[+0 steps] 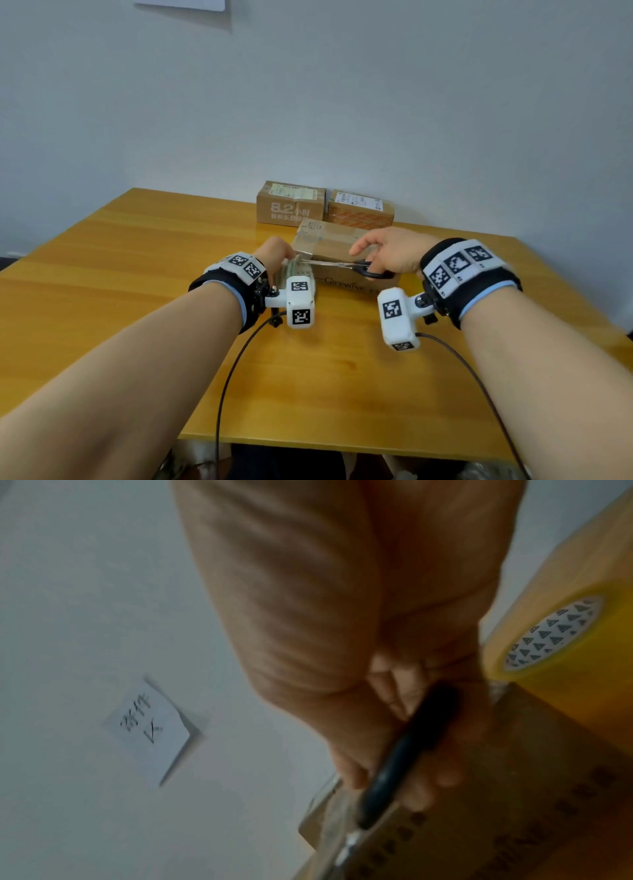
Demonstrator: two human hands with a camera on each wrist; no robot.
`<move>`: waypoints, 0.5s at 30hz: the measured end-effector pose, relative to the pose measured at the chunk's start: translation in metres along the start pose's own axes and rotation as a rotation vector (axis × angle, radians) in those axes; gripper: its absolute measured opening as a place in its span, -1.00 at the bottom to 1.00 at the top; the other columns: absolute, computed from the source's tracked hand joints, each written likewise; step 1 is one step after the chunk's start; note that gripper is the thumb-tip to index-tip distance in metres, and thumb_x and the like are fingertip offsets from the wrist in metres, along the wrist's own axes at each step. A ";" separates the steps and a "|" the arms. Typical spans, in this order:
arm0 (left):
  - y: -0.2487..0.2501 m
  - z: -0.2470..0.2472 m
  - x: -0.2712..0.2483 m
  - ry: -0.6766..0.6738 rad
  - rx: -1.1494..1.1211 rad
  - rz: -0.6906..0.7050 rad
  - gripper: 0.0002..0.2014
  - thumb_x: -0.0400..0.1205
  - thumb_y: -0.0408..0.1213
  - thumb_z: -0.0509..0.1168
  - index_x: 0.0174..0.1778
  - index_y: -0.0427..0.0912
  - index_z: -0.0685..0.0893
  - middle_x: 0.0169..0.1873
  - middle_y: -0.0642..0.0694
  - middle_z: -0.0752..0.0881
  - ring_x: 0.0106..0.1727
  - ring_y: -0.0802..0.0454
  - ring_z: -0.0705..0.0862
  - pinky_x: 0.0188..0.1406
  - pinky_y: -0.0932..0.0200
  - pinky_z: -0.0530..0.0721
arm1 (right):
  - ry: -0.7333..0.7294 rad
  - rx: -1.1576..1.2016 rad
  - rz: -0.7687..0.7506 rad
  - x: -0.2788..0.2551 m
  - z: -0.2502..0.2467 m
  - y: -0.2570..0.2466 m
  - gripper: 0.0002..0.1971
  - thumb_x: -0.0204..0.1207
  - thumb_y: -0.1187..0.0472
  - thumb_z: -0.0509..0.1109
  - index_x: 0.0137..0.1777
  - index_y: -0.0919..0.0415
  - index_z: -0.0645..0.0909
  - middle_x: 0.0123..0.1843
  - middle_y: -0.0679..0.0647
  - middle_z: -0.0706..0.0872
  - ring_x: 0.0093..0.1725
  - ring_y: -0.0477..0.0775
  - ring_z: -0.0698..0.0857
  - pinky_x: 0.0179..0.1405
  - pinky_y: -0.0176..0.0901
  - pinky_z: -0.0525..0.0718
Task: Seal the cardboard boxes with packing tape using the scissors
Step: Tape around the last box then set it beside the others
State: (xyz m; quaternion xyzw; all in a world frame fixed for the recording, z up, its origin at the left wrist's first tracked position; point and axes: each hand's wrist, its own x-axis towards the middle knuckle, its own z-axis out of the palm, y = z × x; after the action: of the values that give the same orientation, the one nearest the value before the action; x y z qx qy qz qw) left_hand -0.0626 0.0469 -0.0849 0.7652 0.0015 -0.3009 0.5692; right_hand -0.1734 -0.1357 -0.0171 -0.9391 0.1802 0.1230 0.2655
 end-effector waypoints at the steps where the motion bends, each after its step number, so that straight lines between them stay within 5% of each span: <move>1: 0.000 -0.001 0.003 0.004 -0.029 -0.032 -0.58 0.65 -0.46 0.19 0.43 -0.54 0.48 0.46 -0.52 0.47 0.48 -0.55 0.45 0.47 -0.44 0.44 | -0.003 -0.011 -0.014 0.005 0.001 0.001 -0.59 0.46 0.42 0.53 0.10 -0.16 0.73 0.20 0.06 0.77 0.14 0.14 0.77 0.18 0.12 0.79; 3: 0.000 -0.004 0.008 -0.008 -0.040 -0.050 -0.70 0.62 -0.44 0.20 0.20 -0.54 0.61 0.39 -0.48 0.52 0.39 -0.54 0.52 0.43 -0.47 0.46 | -0.086 -0.019 -0.003 0.010 -0.003 0.004 -0.63 0.50 0.42 0.51 0.09 -0.12 0.76 0.14 0.09 0.81 0.10 0.15 0.80 0.18 0.12 0.80; 5: -0.002 -0.005 0.009 -0.055 -0.011 -0.042 -0.73 0.46 -0.33 0.27 -0.02 -0.44 0.63 0.28 -0.45 0.61 0.26 -0.45 0.62 0.39 -0.40 0.52 | -0.161 -0.028 0.018 0.010 -0.014 0.007 -0.66 0.52 0.44 0.48 0.09 -0.04 0.78 0.08 0.13 0.82 -0.05 0.12 0.79 -0.02 0.02 0.82; 8: 0.001 -0.003 0.010 -0.084 -0.004 -0.052 -0.79 0.50 -0.35 0.26 -0.01 -0.40 0.59 0.03 -0.32 0.62 -0.11 -0.23 0.64 0.19 -0.10 0.58 | -0.135 0.045 0.030 0.011 -0.026 0.008 -0.66 0.50 0.50 0.46 0.09 0.05 0.77 -0.03 0.18 0.80 -0.18 0.11 0.74 -0.29 -0.08 0.71; 12: 0.003 0.002 0.000 -0.061 0.020 -0.061 -0.91 0.66 -0.32 0.24 -0.02 -0.27 0.58 -0.11 -0.18 0.65 -0.03 -0.13 0.57 0.11 0.00 0.51 | -0.195 0.211 0.063 0.018 -0.025 0.017 -0.68 0.45 0.43 0.57 0.17 0.15 0.76 -0.05 0.18 0.82 -0.12 0.13 0.74 -0.06 0.02 0.77; 15: -0.002 0.005 0.000 -0.097 0.046 -0.075 -0.86 0.73 -0.25 0.26 0.06 -0.26 0.59 -0.10 -0.15 0.71 0.00 -0.10 0.68 0.26 0.00 0.60 | -0.284 0.329 0.063 0.024 -0.018 0.028 -0.60 0.30 0.28 0.66 0.17 0.21 0.73 -0.11 0.12 0.81 -0.16 0.06 0.74 -0.15 -0.10 0.77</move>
State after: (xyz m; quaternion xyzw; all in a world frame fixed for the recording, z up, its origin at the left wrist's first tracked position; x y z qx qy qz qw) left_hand -0.0653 0.0434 -0.0869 0.7618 -0.0043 -0.3590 0.5392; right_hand -0.1608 -0.1745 -0.0228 -0.8502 0.1878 0.2311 0.4341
